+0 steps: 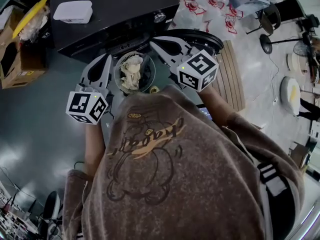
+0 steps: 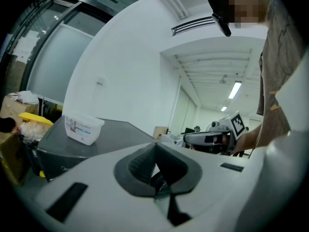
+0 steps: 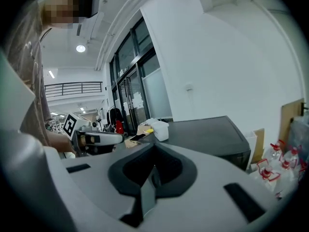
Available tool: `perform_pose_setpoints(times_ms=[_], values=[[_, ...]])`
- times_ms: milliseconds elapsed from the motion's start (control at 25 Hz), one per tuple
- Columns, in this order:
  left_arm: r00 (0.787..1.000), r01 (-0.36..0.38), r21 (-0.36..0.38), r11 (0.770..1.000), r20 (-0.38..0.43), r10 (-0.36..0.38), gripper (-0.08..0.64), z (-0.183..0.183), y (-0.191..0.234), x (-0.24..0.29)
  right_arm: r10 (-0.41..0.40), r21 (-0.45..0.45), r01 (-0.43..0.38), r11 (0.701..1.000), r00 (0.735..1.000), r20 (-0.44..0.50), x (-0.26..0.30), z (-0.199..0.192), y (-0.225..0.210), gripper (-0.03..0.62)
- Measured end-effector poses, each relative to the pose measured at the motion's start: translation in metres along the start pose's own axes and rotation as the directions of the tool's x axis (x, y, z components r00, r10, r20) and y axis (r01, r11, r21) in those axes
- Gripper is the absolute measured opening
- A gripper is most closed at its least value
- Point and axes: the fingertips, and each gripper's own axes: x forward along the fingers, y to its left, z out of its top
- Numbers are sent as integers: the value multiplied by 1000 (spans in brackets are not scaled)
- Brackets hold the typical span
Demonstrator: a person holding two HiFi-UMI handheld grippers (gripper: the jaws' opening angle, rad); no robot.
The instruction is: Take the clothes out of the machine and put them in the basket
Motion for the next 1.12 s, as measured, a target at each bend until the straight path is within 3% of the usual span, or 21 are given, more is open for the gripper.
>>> perform_pose_setpoints(times_ms=[400,1120], values=[[995,-91,-5,996,28,91,6,3,18,-12,-8,-26,9,1000,999,38,13,3,-3,-3],[988,-135,-30,990,71,136,6,11,26,-10,-16,-33,18,999,998,65,24,2,1,-5]])
